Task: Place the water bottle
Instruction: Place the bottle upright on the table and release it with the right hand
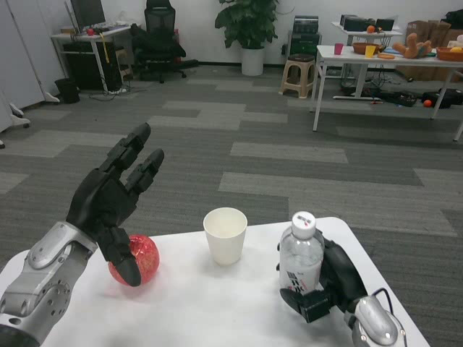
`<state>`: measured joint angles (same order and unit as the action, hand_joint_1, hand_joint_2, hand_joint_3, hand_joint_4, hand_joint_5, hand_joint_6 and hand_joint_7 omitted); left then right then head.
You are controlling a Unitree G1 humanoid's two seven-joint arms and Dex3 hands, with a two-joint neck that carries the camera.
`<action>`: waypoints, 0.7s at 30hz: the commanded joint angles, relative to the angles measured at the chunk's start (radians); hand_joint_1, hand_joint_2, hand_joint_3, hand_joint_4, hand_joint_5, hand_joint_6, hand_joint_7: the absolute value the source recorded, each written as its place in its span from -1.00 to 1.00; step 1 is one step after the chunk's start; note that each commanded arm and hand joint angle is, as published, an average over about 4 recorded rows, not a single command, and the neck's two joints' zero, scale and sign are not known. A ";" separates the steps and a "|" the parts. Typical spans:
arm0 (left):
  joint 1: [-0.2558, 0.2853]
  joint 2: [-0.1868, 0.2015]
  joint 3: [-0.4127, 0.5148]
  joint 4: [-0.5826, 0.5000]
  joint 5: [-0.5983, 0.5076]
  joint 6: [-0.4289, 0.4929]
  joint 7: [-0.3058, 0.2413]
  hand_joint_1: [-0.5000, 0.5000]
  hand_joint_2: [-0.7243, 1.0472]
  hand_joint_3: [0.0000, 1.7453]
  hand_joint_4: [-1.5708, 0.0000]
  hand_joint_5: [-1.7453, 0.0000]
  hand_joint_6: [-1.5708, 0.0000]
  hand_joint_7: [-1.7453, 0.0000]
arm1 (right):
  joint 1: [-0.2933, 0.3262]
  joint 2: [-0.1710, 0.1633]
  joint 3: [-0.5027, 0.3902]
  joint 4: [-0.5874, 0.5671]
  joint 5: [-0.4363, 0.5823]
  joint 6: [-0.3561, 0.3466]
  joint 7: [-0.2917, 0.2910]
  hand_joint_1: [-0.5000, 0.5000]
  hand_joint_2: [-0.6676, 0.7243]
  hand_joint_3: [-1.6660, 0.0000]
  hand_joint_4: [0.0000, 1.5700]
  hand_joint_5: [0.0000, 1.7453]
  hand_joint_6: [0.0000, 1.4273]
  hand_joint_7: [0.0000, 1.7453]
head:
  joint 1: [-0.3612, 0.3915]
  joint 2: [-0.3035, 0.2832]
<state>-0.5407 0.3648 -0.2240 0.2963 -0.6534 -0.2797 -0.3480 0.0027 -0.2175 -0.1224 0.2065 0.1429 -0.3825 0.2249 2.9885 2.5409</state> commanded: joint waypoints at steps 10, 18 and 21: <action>-0.009 0.005 0.002 0.003 0.015 0.010 0.001 -1.00 -0.70 -0.90 1.00 1.00 1.00 1.00 | -0.022 0.015 -0.002 0.089 -0.020 -0.091 0.001 0.90 -0.36 -0.90 0.13 0.53 -0.28 0.76 | -0.024 -0.017; -0.017 0.002 0.001 0.014 0.015 0.010 0.001 -1.00 -0.70 -0.90 1.00 1.00 1.00 1.00 | -0.031 0.021 -0.002 0.100 -0.010 -0.114 0.001 0.88 -0.43 -0.90 -0.89 -0.58 -0.96 0.42 | -0.025 -0.022; -0.018 0.002 0.000 0.015 0.015 0.010 0.001 -1.00 -0.70 -0.90 1.00 1.00 1.00 1.00 | -0.032 0.022 -0.003 0.102 -0.003 -0.122 0.001 0.83 -0.52 -0.90 -1.00 -0.94 -1.00 -0.14 | -0.025 -0.023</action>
<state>-0.5428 0.3647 -0.2253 0.3068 -0.6447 -0.2781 -0.3480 -0.0207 -0.2010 -0.1239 0.2961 0.1340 -0.4968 0.2245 2.9638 2.5184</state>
